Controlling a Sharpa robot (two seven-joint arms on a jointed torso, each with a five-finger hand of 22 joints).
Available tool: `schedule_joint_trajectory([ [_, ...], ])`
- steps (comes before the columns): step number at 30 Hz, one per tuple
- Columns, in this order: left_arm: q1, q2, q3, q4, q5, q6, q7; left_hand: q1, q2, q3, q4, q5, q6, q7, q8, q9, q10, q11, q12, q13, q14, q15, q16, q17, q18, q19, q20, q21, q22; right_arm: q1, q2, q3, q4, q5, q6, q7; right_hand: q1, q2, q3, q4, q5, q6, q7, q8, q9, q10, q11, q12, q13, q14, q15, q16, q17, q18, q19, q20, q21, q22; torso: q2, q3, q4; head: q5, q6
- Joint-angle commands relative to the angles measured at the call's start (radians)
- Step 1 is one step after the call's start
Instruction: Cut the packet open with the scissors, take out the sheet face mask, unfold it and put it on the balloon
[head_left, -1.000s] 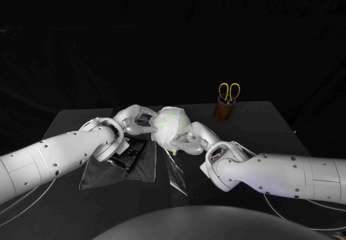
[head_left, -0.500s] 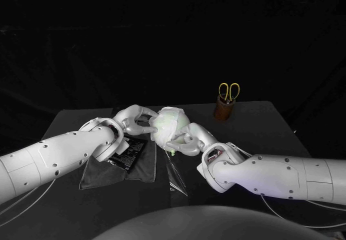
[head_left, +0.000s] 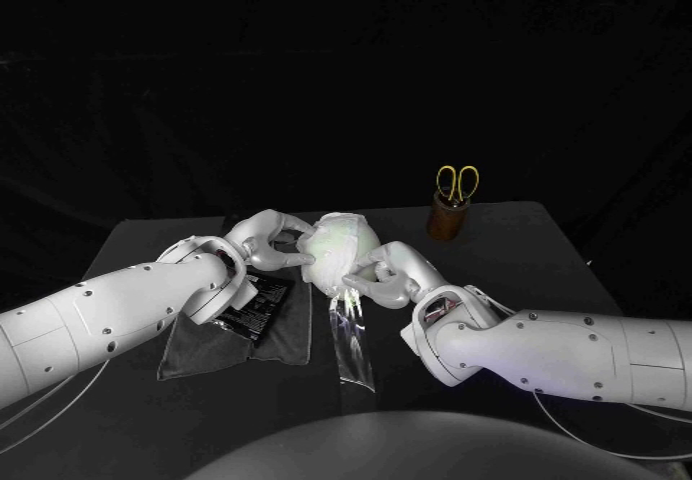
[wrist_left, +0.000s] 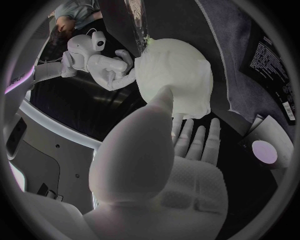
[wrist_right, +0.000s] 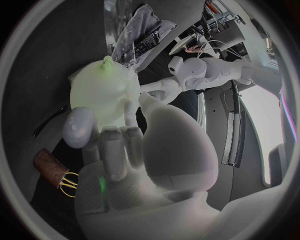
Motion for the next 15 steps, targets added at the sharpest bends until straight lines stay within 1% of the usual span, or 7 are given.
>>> schedule_joint_trajectory([
  [1,0.0,-0.003,0.001,0.009,0.037,-0.007,0.048,-0.001,0.008,0.007,0.0,0.002,0.008,0.025,0.005,0.001,0.01,0.003,0.0,0.002,0.008,0.001,0.005,0.001,-0.014,0.007,0.001,0.006,-0.001,0.004,-0.033,0.001,0.032,0.065,0.001,0.14,0.016,0.001,0.001,-0.01,-0.003,0.005,0.002,0.002,0.001,0.096,-0.009,-0.007,0.248,0.106,-0.005,0.003,0.263,0.021,-0.01,-0.002,-0.015,-0.01,-0.001,-0.0003,-0.0019,0.003,0.0],
  [5,0.0,-0.019,0.003,0.026,0.069,-0.024,0.09,-0.008,0.007,0.005,0.001,0.002,0.02,0.032,0.009,0.004,0.029,0.013,0.002,0.003,0.01,-0.003,0.001,0.001,-0.014,0.012,0.002,0.007,-0.002,0.007,-0.088,0.001,0.069,0.101,0.049,0.237,0.037,0.004,0.005,-0.021,-0.002,-0.003,0.007,-0.001,-0.003,0.093,-0.005,-0.015,0.243,0.106,-0.002,0.003,0.263,0.025,-0.023,0.0,-0.036,-0.023,-0.001,0.0009,-0.0022,0.006,0.0],
  [8,0.0,-0.035,0.005,0.045,0.093,-0.034,0.113,-0.01,0.007,0.006,0.001,0.002,0.029,0.034,0.013,0.007,0.038,0.015,0.003,0.004,0.012,-0.004,0.001,0.001,-0.013,0.014,0.001,0.007,-0.003,0.008,-0.122,0.001,0.082,0.108,0.109,0.316,0.073,0.009,0.017,-0.043,0.002,-0.033,0.021,-0.014,-0.011,0.075,0.007,-0.059,0.218,0.105,0.007,0.002,0.26,0.034,-0.061,0.006,-0.093,-0.059,-0.002,0.0013,-0.0024,0.008,0.0],
  [9,0.0,-0.042,0.006,0.053,0.101,-0.036,0.12,-0.01,0.008,0.007,0.0,0.002,0.035,0.035,0.015,0.008,0.045,0.017,0.003,0.004,0.013,-0.005,0.0,0.001,-0.013,0.014,0.001,0.007,-0.004,0.008,-0.133,0.001,0.084,0.097,0.133,0.34,0.106,0.015,0.033,-0.064,0.023,-0.042,0.027,-0.016,-0.014,0.051,0.012,-0.116,0.187,0.091,0.012,-0.02,0.222,0.043,-0.095,0.01,-0.142,-0.091,-0.003,0.0017,-0.0027,0.011,0.0],
  [10,0.001,-0.046,0.006,0.058,0.108,-0.038,0.123,-0.01,0.008,0.007,0.0,0.002,0.035,0.035,0.015,0.008,0.045,0.017,0.003,0.004,0.013,-0.005,0.0,0.001,-0.013,0.014,0.001,0.007,-0.004,0.009,-0.14,0.001,0.083,0.082,0.151,0.358,0.122,0.016,0.042,-0.077,0.043,-0.042,0.031,-0.014,-0.014,0.046,0.016,-0.121,0.184,0.089,0.016,-0.023,0.218,0.044,-0.102,0.013,-0.148,-0.093,-0.003,0.0019,-0.0021,0.013,0.0],
  [13,0.001,-0.058,0.007,0.072,0.126,-0.039,0.13,-0.009,0.01,0.009,-0.001,0.002,0.043,0.036,0.018,0.01,0.055,0.019,0.004,0.005,0.014,-0.006,-0.001,0.002,-0.014,0.012,0.001,0.007,-0.005,0.015,-0.158,0.001,0.078,0.014,0.198,0.405,0.146,0.014,0.057,-0.098,0.053,-0.036,0.031,-0.008,-0.016,0.039,0.017,-0.133,0.177,0.086,0.018,-0.026,0.212,0.044,-0.106,0.017,-0.149,-0.09,-0.002,0.003,-0.0004,0.021,0.0],
  [15,0.002,-0.063,0.007,0.078,0.134,-0.038,0.132,-0.009,0.01,0.009,-0.001,0.002,0.043,0.036,0.018,0.01,0.054,0.019,0.004,0.005,0.014,-0.006,-0.001,0.002,-0.014,0.011,0.001,0.007,-0.005,0.023,-0.167,0.0,0.072,-0.047,0.218,0.428,0.152,0.012,0.063,-0.106,0.057,-0.029,0.031,-0.003,-0.016,0.034,0.017,-0.139,0.174,0.083,0.019,-0.029,0.208,0.044,-0.109,0.018,-0.151,-0.089,-0.003,0.0037,-0.0002,0.028,0.0],
])
